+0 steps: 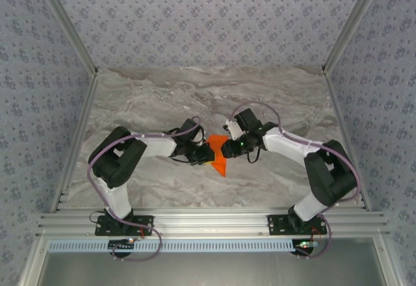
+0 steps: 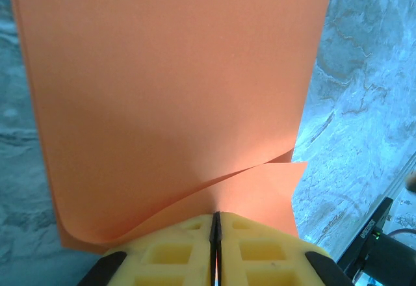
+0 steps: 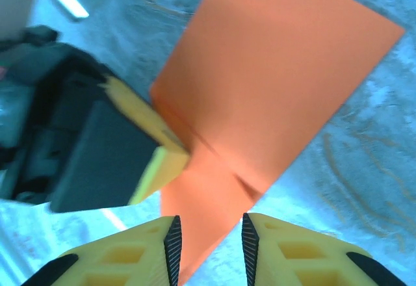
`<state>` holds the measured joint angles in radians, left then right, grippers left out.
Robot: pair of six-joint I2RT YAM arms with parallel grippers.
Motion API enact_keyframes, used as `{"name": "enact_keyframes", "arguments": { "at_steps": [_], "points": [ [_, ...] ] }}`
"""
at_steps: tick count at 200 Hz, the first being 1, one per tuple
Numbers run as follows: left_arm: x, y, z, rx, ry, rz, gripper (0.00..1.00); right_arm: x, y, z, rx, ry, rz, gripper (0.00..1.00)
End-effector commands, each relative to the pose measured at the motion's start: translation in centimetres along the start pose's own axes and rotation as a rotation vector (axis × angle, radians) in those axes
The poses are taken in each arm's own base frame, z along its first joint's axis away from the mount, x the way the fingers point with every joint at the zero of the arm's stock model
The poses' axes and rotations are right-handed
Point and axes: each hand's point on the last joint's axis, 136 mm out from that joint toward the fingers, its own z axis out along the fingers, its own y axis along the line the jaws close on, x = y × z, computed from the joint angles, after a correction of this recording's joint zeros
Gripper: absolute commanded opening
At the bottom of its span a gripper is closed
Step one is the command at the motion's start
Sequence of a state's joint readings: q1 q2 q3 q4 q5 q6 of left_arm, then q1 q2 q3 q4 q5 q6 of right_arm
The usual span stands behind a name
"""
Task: Fold a paper plane with a square sheet of paper (fold left side to right side)
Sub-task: Third fold the triangle at the center of the table.
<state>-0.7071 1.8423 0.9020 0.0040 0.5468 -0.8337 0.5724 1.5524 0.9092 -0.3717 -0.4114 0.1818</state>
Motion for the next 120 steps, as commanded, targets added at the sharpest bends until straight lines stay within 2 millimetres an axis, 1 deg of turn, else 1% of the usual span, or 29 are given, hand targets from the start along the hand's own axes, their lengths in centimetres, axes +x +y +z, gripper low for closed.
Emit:
{"name": "enact_keyframes", "arguments": {
  "at_steps": [1,11,21,48,71,120],
  "points": [
    [1.0,3.3,0.8,-0.105,0.015,-0.051,0.1,2.4,2.9,-0.2,-0.157,0.053,0.054,0.32],
    [1.0,3.3,0.8,-0.104,0.014,-0.052,0.1,3.0,4.1,-0.1,-0.227,0.065,0.067,0.31],
    [1.0,3.2,0.8,-0.103,0.015,-0.051,0.1,3.6,5.0,0.3,-0.265,0.085,0.076,0.31],
    [0.9,3.1,0.7,-0.103,0.013,-0.05,0.1,4.6,5.9,1.4,-0.302,0.127,0.08,0.31],
    [0.9,3.1,0.7,-0.103,0.012,-0.048,0.1,4.6,5.7,2.2,-0.289,0.149,0.083,0.31],
    [0.9,3.1,0.7,-0.103,0.013,-0.049,0.1,5.8,4.1,3.7,-0.209,0.211,0.097,0.3]
  ]
}}
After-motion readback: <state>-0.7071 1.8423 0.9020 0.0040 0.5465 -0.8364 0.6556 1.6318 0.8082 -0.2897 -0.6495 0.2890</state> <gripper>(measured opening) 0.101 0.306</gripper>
